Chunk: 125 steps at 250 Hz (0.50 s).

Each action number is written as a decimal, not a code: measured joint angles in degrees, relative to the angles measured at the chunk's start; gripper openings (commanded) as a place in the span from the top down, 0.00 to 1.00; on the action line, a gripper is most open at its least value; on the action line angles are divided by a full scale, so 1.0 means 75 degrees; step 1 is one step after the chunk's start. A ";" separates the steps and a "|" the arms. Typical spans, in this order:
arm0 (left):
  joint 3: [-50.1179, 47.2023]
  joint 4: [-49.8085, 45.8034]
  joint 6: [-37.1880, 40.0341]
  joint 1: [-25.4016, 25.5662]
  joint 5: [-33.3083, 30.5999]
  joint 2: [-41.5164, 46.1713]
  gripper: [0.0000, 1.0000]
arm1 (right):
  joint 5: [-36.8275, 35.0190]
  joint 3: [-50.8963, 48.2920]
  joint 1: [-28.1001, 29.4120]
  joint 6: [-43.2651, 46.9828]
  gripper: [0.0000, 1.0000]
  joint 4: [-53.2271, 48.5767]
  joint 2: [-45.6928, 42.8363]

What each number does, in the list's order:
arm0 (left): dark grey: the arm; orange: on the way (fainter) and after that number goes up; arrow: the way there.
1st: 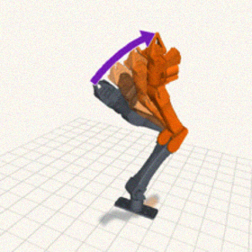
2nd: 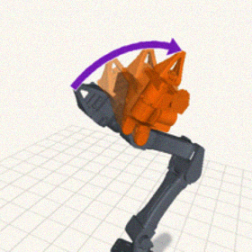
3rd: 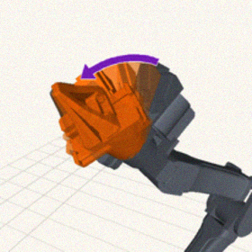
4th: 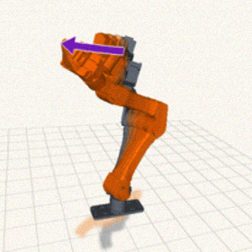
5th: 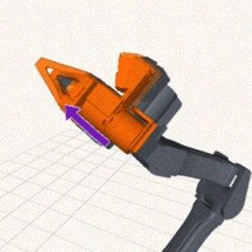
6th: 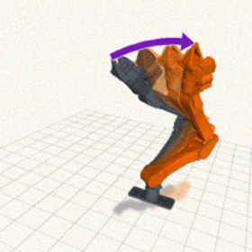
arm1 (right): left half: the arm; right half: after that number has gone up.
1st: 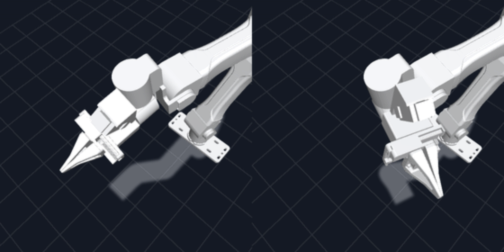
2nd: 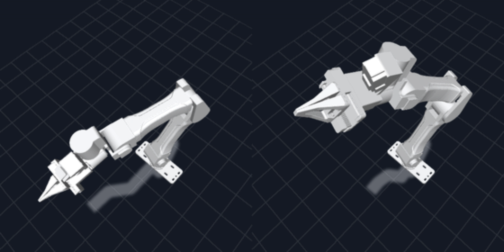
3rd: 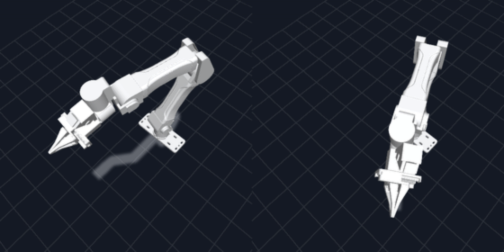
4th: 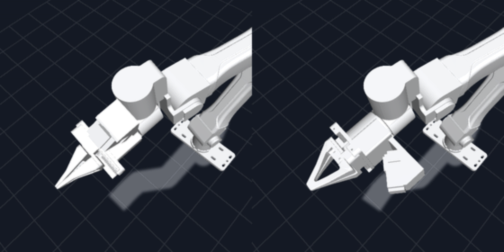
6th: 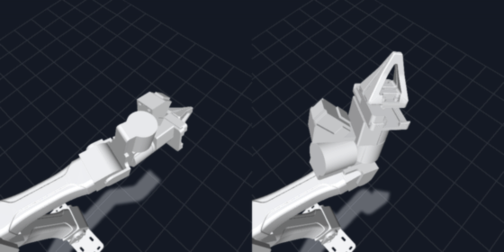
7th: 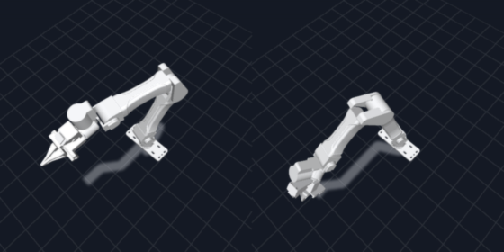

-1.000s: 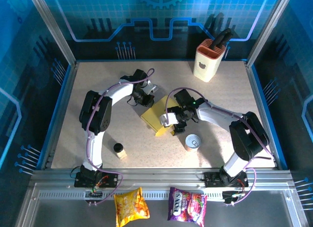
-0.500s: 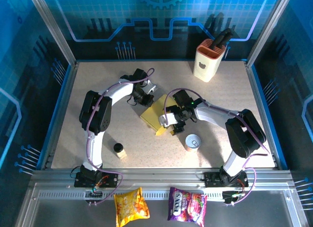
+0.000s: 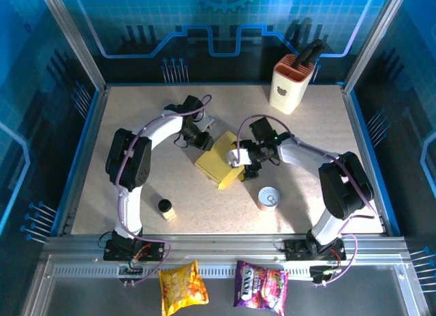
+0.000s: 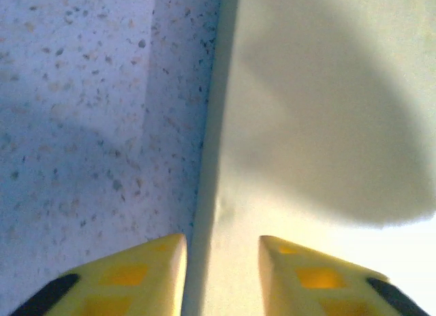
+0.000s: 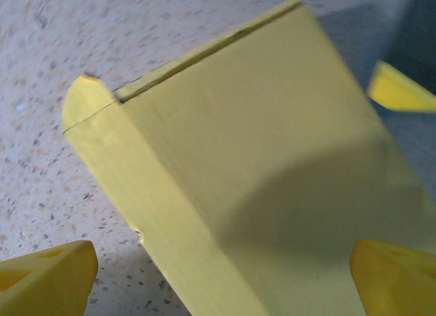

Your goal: Fold the paper box

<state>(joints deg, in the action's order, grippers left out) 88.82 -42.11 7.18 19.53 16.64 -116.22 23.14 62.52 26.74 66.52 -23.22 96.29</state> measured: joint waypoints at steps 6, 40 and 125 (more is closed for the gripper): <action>-0.0125 0.0012 -0.0125 0.0000 0.0003 0.0163 0.59 | 0.0073 0.0099 -0.0070 -0.0201 0.07 0.0026 0.0000; -0.0845 0.0233 -0.0851 -0.0009 -0.0003 0.1099 0.51 | 0.0026 0.0985 -0.0338 -0.2247 0.15 0.0198 0.0163; -0.3835 0.1810 -0.3392 -0.0035 0.0379 0.3002 0.25 | 0.0006 0.3319 -0.1250 -0.7699 0.30 -0.0364 0.2209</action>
<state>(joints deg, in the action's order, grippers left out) 60.05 -28.53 -18.26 19.27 19.49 -93.71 23.18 87.42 17.37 8.78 -25.96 112.86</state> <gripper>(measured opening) 0.725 0.713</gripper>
